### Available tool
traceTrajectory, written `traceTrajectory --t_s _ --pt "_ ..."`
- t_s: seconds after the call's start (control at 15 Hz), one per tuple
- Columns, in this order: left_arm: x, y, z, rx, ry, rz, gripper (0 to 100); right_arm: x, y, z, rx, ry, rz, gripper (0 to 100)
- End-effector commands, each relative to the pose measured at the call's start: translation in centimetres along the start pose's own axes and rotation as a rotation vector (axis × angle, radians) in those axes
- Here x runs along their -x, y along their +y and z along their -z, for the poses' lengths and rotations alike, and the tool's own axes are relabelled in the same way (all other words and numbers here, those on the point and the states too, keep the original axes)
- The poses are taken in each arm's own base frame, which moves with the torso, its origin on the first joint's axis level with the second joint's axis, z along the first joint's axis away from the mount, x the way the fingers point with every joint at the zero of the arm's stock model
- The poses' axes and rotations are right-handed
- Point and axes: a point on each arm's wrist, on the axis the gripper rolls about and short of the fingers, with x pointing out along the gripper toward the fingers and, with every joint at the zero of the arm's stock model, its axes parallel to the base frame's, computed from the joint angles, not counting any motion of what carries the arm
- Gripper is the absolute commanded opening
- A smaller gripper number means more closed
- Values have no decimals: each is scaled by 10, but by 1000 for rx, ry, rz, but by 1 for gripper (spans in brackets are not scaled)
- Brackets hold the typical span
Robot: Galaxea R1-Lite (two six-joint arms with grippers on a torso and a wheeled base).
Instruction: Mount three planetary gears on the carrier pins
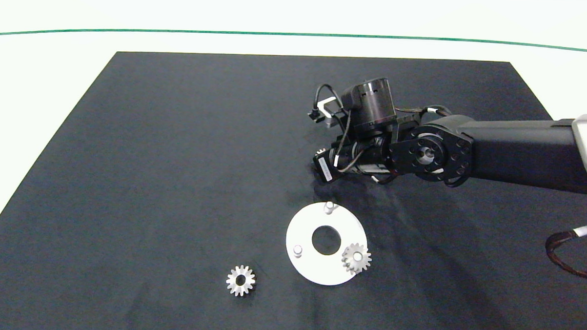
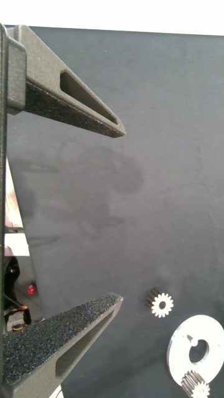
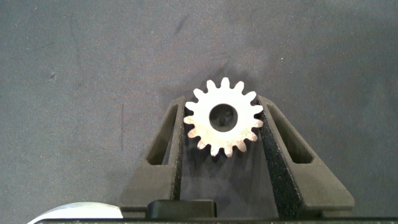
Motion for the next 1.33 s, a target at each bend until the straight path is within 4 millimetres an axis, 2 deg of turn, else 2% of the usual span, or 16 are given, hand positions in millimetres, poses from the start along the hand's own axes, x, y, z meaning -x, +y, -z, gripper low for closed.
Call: traceTrajectory --t_s 0.07,0.13,0.27,0.47,0.67,0.93,1.33 --pt "-1 0 1 0 7 1 100 1 0 0 2 3 0 16" --pt "0 0 1 0 5 1 100 6 0 2 -1 9 -1 13" --pt "0 0 0 0 4 1 100 33 -1 -5 -3 -13 -7 10" --pt "-1 0 1 0 7 -1 100 68 8 5 20 9 -43 10" --pt "1 0 1 0 -1 -1 100 113 30 28 73 32 -106 10" --pt "1 0 1 0 -5 -6 100 125 44 39 92 -22 -78 10" --pt "3 0 -2 0 -19 -9 100 119 43 45 90 -3 -55 10"
